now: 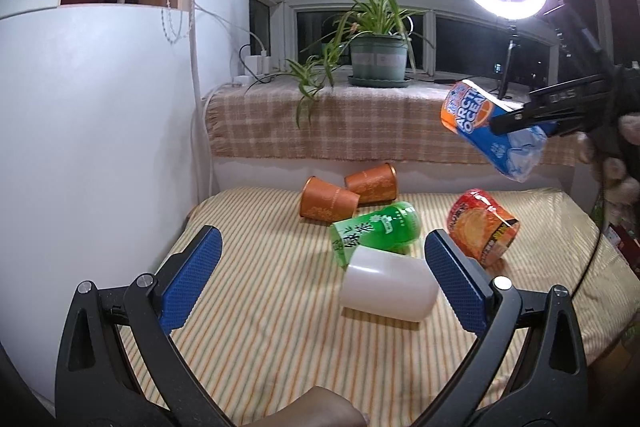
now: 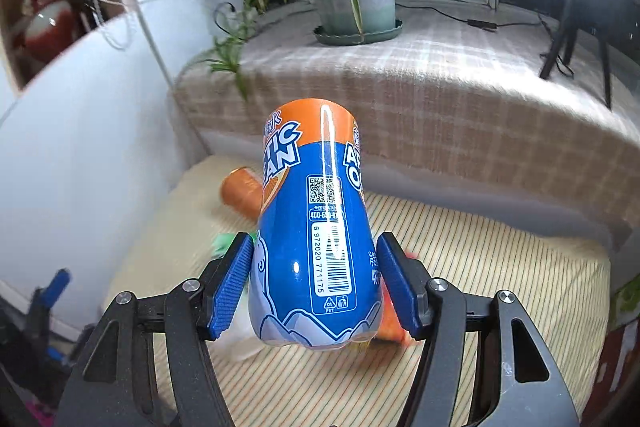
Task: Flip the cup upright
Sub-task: 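Lift the blue cup with the right tool and carry it toward the left tool, then close the left tool on the blue cup while the right tool releases it, then rotate the blue cup upright with the left tool, opening facing up, then lower the upright blue cup onto the bed and open the left tool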
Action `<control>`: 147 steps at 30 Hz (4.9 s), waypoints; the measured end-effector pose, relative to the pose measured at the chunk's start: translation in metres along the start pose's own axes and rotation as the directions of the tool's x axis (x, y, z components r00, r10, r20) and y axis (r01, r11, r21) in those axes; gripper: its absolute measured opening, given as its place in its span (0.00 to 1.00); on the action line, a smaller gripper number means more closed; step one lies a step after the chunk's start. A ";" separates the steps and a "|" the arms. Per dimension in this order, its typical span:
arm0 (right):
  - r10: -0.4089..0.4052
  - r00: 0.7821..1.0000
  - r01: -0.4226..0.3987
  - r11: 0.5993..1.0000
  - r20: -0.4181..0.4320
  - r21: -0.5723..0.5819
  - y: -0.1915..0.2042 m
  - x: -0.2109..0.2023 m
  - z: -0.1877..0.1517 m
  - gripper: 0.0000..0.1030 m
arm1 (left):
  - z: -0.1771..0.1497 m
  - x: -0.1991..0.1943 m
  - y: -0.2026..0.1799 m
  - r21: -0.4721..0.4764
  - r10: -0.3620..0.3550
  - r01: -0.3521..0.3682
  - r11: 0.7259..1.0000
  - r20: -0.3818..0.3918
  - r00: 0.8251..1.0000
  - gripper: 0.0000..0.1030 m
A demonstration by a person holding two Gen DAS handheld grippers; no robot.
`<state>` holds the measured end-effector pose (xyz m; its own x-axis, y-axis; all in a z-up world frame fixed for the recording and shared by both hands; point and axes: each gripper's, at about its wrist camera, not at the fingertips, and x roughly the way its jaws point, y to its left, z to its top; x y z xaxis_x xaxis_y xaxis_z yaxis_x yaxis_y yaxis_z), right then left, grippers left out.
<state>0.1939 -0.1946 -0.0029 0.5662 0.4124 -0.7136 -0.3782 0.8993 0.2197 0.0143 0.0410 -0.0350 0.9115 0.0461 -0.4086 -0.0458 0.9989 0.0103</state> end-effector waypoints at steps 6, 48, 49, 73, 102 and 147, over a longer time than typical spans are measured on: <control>0.058 0.998 -0.059 0.996 0.019 0.067 0.004 -0.041 -0.042 0.61 | -0.003 -0.012 -0.009 0.001 -0.031 0.031 1.000 0.006 0.999 1.00; -0.120 0.993 0.122 0.948 -0.025 0.293 -0.022 -0.050 -0.195 0.71 | -0.029 0.034 -0.080 -0.156 -0.354 0.319 0.935 -0.331 0.874 1.00; -0.150 0.989 0.149 0.950 -0.016 0.274 -0.021 -0.056 -0.198 0.71 | -0.029 0.039 -0.082 -0.191 -0.392 0.345 0.919 -0.354 0.849 1.00; -0.287 0.958 0.264 0.901 0.018 0.345 -0.045 -0.099 -0.235 0.71 | -0.069 0.133 -0.137 -0.494 -0.619 0.375 0.785 -0.597 0.511 0.70; -0.302 0.953 0.284 0.889 -0.007 0.360 -0.052 -0.092 -0.238 0.71 | -0.027 0.088 -0.161 -0.052 -0.397 0.411 0.910 -0.393 0.830 0.62; -0.336 0.942 0.311 0.881 0.008 0.357 -0.052 -0.094 -0.237 0.71 | -0.053 0.062 -0.181 0.102 -0.405 0.481 0.871 -0.405 0.820 0.69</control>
<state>-0.0127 -0.3150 -0.1046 0.6661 0.0873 -0.7407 0.1049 0.9723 0.2089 0.0574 -0.1370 -0.1103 0.6004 -0.3706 -0.7087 0.4400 0.8930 -0.0943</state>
